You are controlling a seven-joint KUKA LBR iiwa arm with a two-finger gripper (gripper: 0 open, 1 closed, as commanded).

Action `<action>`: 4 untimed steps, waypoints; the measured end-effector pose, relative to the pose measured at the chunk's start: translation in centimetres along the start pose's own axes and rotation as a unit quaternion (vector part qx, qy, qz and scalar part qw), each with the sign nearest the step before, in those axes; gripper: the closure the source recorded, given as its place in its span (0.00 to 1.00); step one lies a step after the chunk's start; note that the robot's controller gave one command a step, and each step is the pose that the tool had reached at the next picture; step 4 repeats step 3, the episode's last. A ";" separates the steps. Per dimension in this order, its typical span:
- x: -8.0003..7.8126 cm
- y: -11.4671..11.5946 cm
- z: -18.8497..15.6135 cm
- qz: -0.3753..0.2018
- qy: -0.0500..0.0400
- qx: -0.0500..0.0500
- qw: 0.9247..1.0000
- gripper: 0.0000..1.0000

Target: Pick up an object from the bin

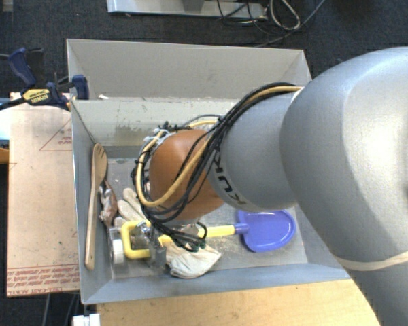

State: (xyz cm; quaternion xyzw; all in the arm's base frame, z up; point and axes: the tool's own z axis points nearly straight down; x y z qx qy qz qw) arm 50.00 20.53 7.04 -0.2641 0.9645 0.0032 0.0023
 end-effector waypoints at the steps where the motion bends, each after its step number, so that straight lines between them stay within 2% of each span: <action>1: 0.0 0.0 0.0 0.000 0.000 0.000 1.000 1.00; 2: 0.2 -0.3 -10.0 0.003 0.001 -0.001 1.000 1.00; 3: 0.0 -0.7 -17.5 0.014 -0.002 0.000 1.000 1.00; 4: 0.0 -0.7 -17.5 0.014 -0.002 0.000 1.000 1.00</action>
Offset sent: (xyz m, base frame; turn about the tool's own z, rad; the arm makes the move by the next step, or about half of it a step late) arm 0.0000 -0.0048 0.1123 0.0040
